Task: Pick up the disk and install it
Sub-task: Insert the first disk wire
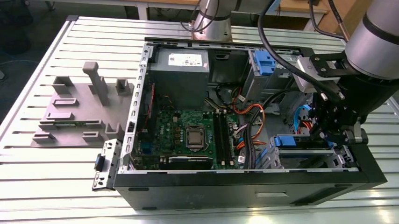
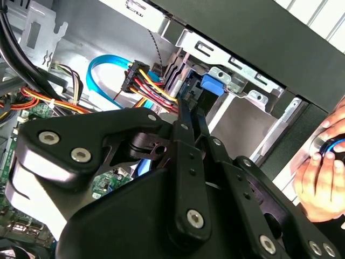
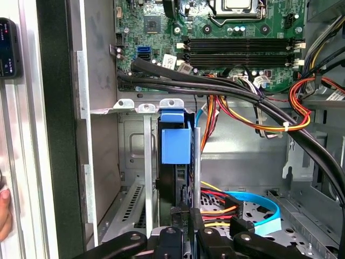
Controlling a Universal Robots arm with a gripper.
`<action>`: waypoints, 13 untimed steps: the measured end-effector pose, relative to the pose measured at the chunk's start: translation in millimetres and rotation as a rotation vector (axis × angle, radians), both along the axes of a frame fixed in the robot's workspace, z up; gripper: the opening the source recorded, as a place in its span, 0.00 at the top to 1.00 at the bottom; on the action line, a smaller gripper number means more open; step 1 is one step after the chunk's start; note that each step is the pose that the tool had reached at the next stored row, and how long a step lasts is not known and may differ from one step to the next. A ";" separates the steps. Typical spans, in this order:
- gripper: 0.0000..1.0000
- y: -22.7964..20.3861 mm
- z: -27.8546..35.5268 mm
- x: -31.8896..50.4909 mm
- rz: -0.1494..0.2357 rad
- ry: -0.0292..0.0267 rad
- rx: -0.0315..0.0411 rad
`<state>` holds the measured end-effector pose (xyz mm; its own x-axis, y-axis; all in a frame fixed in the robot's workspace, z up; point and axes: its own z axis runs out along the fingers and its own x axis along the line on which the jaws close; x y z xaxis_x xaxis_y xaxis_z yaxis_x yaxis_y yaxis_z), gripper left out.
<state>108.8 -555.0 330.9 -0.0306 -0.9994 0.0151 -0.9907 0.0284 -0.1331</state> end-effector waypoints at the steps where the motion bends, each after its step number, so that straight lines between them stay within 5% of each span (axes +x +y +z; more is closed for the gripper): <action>1: 0.83 0.0 0.4 0.0 0.000 0.0000 0.0004; 6: 0.83 0.0 3.6 0.0 0.000 -0.0001 0.0015; 13: 0.83 -0.3 2.7 1.0 -0.011 -0.0001 0.0161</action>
<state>109.8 -555.3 333.6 -0.0413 -0.9991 -0.0010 -0.9903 0.0411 -0.1326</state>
